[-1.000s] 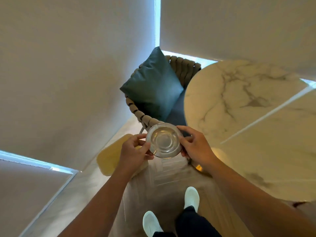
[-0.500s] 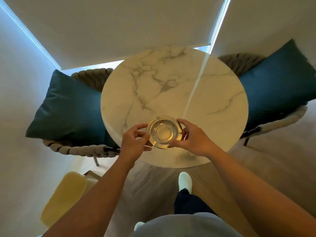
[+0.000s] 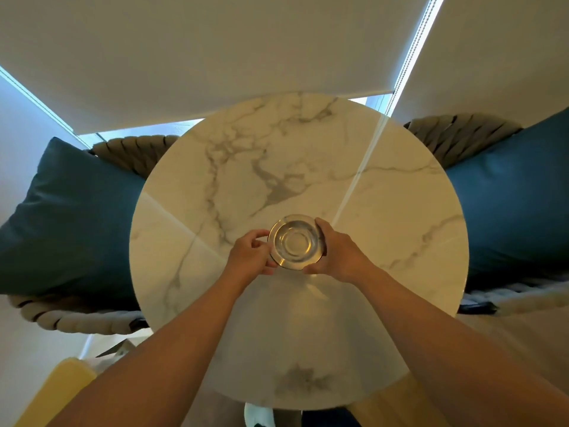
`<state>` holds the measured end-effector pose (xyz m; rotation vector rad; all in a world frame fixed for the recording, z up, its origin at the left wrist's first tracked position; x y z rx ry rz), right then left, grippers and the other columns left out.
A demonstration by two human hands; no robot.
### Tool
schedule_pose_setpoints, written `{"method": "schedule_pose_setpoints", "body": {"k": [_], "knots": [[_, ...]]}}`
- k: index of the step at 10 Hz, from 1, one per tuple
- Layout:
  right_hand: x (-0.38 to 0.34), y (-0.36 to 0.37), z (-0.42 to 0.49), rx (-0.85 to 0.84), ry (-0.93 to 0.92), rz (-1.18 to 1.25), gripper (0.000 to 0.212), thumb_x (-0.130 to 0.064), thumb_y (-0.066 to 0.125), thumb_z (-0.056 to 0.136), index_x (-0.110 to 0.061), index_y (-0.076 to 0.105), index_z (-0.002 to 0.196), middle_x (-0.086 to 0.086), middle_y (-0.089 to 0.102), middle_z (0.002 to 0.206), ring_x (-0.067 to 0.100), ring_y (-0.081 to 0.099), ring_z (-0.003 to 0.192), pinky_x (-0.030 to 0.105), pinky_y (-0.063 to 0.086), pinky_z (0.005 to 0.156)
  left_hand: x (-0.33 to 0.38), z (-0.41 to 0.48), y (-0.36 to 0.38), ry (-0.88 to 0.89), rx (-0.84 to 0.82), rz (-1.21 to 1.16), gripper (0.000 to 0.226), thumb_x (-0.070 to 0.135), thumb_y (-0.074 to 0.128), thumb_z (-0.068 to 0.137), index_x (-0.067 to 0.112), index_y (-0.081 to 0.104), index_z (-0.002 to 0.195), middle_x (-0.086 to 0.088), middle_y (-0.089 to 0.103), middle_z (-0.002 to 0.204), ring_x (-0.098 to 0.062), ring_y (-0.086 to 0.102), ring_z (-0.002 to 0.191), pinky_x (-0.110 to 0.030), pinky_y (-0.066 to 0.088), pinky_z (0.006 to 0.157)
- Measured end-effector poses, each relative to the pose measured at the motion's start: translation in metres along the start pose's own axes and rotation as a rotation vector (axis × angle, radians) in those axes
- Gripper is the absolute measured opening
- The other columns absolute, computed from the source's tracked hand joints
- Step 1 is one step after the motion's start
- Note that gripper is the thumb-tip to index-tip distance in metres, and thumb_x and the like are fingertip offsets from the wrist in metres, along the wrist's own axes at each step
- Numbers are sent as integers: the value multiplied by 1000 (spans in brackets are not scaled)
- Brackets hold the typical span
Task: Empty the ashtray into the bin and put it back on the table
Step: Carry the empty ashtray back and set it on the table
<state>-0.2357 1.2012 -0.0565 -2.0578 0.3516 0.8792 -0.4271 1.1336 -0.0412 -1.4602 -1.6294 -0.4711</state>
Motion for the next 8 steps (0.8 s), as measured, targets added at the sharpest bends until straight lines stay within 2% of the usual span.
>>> {"method": "schedule_pose_setpoints", "body": {"k": [1,2,3,4,6,7,8], "knots": [[11,2,34,4,0,-49,120,-33,91,59,-17,20,155,10,62,127,30,61,109,34,48,87,-1,34,6,-5,-6,28,28,9,53,89,17,61,115,-17,70,97,-20,68,60,-32,57,55],[16,7,53,-9,29,-92,121,-39,90,60,-20,17,155,11,61,129,32,61,111,39,51,90,-2,54,6,-8,-15,60,28,7,53,89,16,61,115,-14,70,93,-23,67,62,-38,58,61],[18,12,59,-10,74,-173,119,-49,87,58,-27,17,152,11,62,124,35,62,107,44,53,89,-3,64,6,-11,-20,90,34,4,52,87,16,60,119,-12,67,93,-25,67,67,-39,56,63],[18,13,61,32,98,-194,115,-54,86,56,-31,19,147,12,64,118,36,65,102,43,54,83,-2,70,7,5,-25,115,42,1,51,83,17,59,122,-4,64,84,-22,66,67,-35,55,62],[14,13,55,57,137,-191,121,-56,85,58,-31,14,152,13,63,122,37,63,107,46,54,87,-4,70,3,36,29,146,49,8,56,84,14,51,132,-5,63,84,-19,63,63,-39,55,69],[13,12,46,40,142,-152,119,-54,85,60,-30,14,152,11,66,115,35,64,103,46,54,86,-11,60,-7,32,54,144,46,16,60,86,14,51,131,-1,62,85,-18,63,65,-40,55,78],[7,11,30,46,168,-178,110,-53,81,63,-29,18,150,10,65,111,36,64,99,42,53,82,-17,39,-16,25,40,195,44,25,63,87,14,55,129,1,62,93,-21,68,84,-41,53,85]]}}
Point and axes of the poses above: each hand's wrist, its own z-axis towards the middle knuckle, its own y-axis out of the palm, x = y × z, the point moved 2 cm from there along z, towards the middle knuckle
